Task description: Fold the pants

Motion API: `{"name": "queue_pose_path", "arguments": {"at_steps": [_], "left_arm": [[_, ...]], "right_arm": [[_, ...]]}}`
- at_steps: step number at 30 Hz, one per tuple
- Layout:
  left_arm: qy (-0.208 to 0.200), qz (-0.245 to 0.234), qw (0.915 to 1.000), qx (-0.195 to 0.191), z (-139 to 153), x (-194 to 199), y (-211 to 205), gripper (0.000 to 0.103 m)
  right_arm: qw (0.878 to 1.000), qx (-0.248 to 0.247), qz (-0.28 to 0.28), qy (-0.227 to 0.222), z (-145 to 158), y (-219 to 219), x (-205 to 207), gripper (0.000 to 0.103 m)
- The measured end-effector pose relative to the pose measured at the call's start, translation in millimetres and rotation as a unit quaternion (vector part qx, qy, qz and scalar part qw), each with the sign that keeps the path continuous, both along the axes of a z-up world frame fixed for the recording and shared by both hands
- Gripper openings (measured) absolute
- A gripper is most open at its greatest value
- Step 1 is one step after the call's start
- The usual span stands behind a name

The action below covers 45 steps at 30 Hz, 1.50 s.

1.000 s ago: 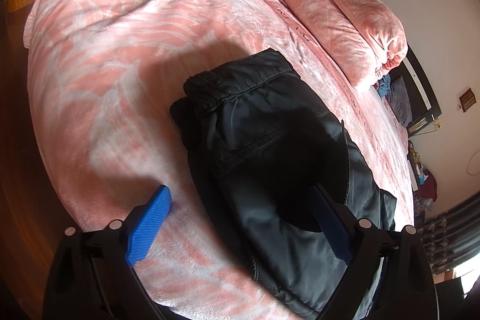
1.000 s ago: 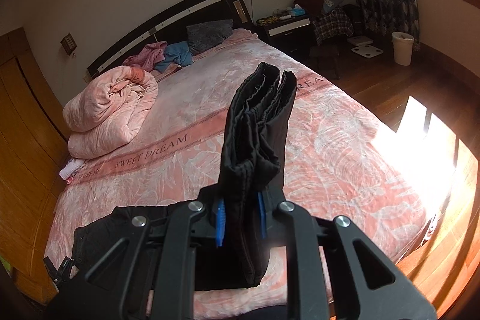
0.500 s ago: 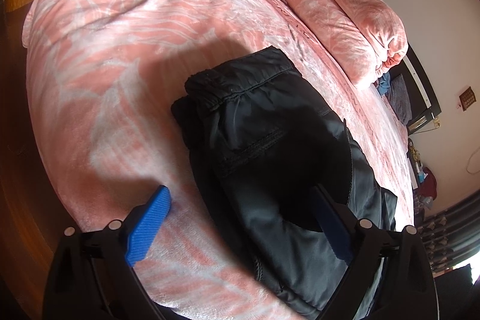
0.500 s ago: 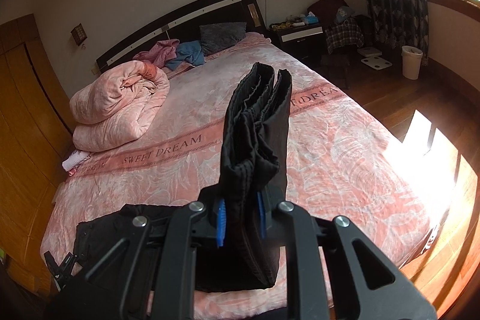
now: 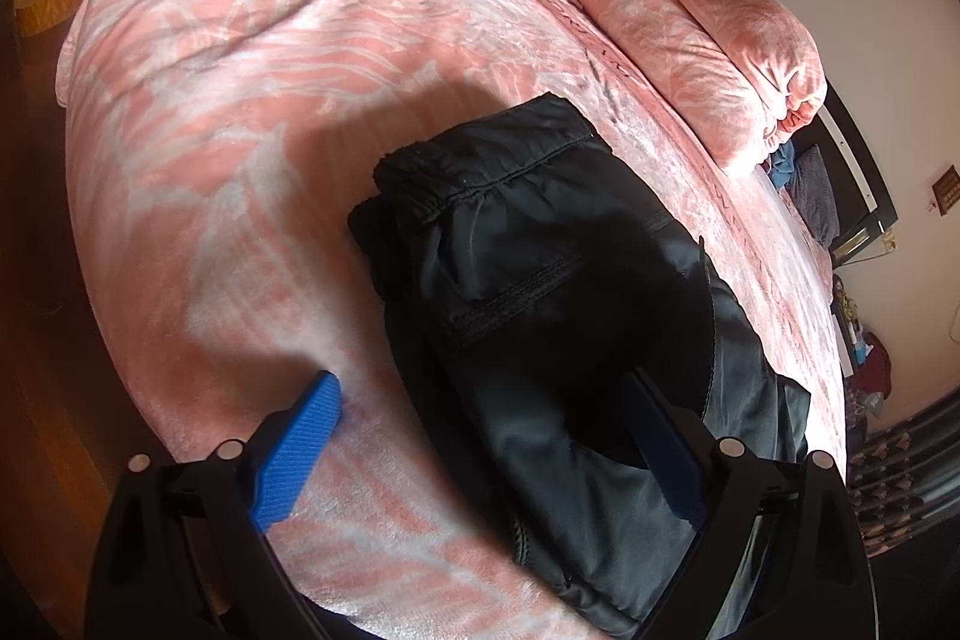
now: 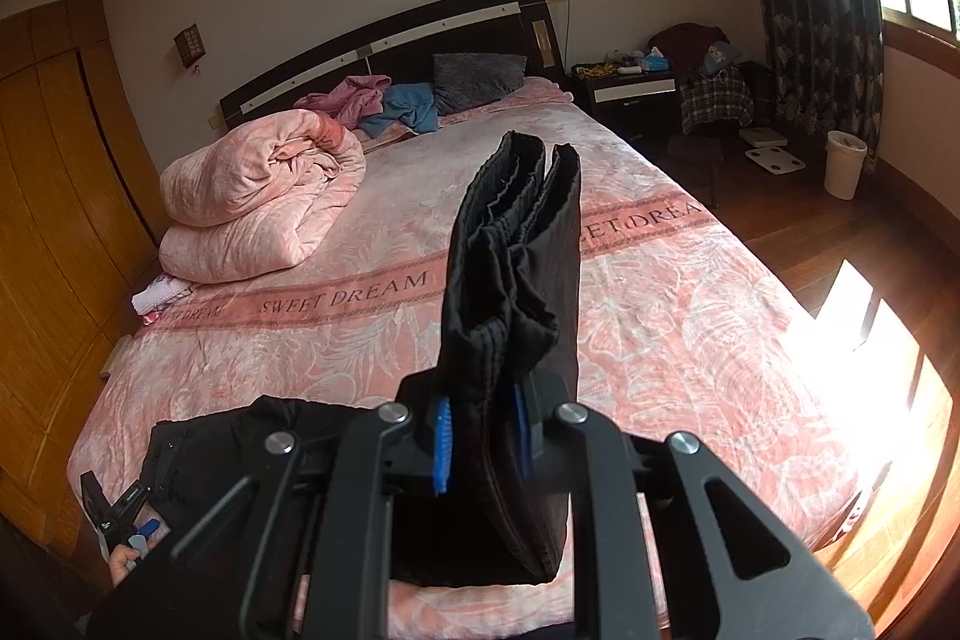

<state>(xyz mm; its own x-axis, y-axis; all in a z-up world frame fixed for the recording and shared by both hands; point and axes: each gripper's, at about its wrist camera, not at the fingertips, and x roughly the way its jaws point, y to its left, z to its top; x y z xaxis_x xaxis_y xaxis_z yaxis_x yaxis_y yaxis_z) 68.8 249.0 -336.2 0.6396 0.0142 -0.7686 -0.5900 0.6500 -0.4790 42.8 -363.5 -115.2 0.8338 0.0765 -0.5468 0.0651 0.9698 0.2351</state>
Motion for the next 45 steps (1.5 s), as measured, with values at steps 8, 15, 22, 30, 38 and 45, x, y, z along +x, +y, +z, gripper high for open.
{"name": "queue_pose_path", "arguments": {"at_steps": [8,15,22,30,38,45], "left_arm": [[0.000,0.000,1.0000,-0.001,0,1,0,0.095],[-0.003,0.001,1.0000,-0.005,-1,1,1,0.095],[-0.009,0.002,0.9999,-0.014,-2,-2,3,0.095],[-0.017,0.004,0.9996,-0.024,-3,-5,5,0.095],[-0.022,0.004,0.9992,-0.034,-5,-8,8,0.095],[-0.027,0.002,0.9987,-0.043,-6,-8,11,0.095]], "right_arm": [[1.000,-0.011,0.012,-0.001,3,11,4,0.015],[1.000,-0.022,0.023,-0.001,4,25,7,0.015],[0.999,-0.029,0.032,0.003,6,37,13,0.015],[0.998,-0.039,0.047,0.015,1,60,24,0.015],[0.995,-0.059,0.075,0.033,-9,99,34,0.015],[0.988,-0.107,0.098,0.056,-30,140,42,0.015]]}}
